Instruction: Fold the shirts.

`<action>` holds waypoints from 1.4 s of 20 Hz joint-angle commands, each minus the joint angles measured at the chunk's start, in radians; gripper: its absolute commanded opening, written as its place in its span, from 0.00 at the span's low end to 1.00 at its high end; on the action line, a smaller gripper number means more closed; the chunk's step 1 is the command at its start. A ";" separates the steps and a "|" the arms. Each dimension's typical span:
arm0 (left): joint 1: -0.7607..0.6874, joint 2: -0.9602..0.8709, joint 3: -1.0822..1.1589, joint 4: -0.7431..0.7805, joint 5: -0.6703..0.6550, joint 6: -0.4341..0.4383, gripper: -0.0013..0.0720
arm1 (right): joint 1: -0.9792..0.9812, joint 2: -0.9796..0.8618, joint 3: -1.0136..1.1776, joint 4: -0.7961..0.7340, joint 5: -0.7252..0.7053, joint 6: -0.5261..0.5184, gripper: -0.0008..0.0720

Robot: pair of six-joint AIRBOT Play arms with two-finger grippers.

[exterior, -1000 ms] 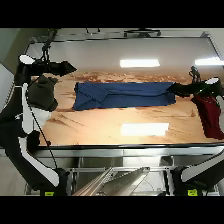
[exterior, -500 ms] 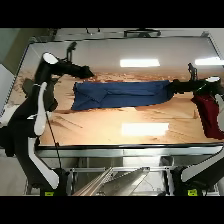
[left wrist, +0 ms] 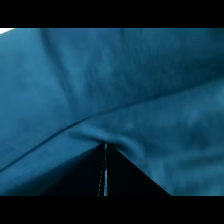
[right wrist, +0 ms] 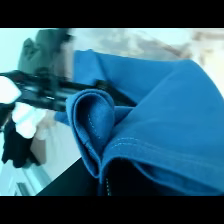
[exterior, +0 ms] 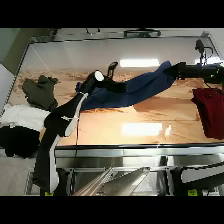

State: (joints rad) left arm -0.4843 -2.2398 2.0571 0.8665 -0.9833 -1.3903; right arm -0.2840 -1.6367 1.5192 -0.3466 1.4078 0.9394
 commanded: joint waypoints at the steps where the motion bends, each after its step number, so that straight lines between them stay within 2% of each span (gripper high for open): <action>1: -0.061 -0.056 0.014 -0.014 0.069 -0.043 0.02 | 0.047 0.049 0.002 0.037 0.018 0.012 0.03; 4: -0.029 -0.008 0.003 -0.128 0.031 -0.038 0.02 | 0.066 0.050 0.002 0.039 0.014 0.033 0.03; 7: 0.065 0.144 0.002 -0.274 -0.189 0.068 0.02 | 0.121 0.050 0.002 0.104 -0.033 0.050 0.03; 9: 0.150 0.269 0.002 -0.303 -0.312 0.094 0.02 | 0.216 0.047 0.002 0.148 -0.163 0.048 0.03; 12: 0.290 0.435 0.002 -0.312 -0.380 0.113 0.02 | 0.464 0.011 0.002 0.176 -0.500 -0.019 0.04; 16: 0.438 0.571 -0.033 -0.312 -0.380 0.183 0.02 | 0.851 -0.156 0.003 0.394 -1.090 -0.298 0.04; 17: 0.460 0.602 -0.074 -0.312 -0.371 0.214 0.02 | 0.927 -0.220 0.016 0.463 -1.203 -0.362 0.03; 18: 0.477 0.625 -0.114 -0.312 -0.363 0.237 0.02 | 0.983 -0.288 0.048 0.499 -1.256 -0.429 0.04; 19: 0.492 0.640 -0.150 -0.313 -0.347 0.250 0.02 | 1.023 -0.360 0.099 0.521 -1.267 -0.454 0.28; 20: 0.501 0.646 -0.173 -0.314 -0.336 0.259 0.02 | 1.051 -0.431 0.167 0.540 -1.241 -0.454 0.80; 21: 0.507 0.645 -0.186 -0.314 -0.335 0.261 0.02 | 1.065 -0.482 0.227 0.543 -1.198 -0.454 0.94; 23: 0.511 0.645 -0.204 -0.313 -0.349 0.264 0.02 | 1.062 -0.501 0.275 0.542 -1.105 -0.454 0.92; 24: 0.516 0.645 -0.204 -0.313 -0.355 0.264 0.02 | 1.050 -0.486 0.275 0.532 -1.081 -0.454 0.83; 25: 0.516 0.645 -0.203 -0.314 -0.354 0.264 0.02 | 1.028 -0.464 0.275 0.491 -1.043 -0.453 0.68; 26: 0.516 0.645 -0.200 -0.314 -0.353 0.264 0.02 | 1.000 -0.439 0.275 0.443 -0.987 -0.431 0.68; 28: 0.516 0.645 -0.199 -0.314 -0.361 0.264 0.02 | 0.924 -0.379 0.275 0.254 -0.863 -0.256 0.68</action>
State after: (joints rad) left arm 0.0257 -1.5982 1.8641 0.5545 -1.3350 -1.1332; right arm 0.7013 -2.0598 1.7771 0.0837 0.4000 0.5430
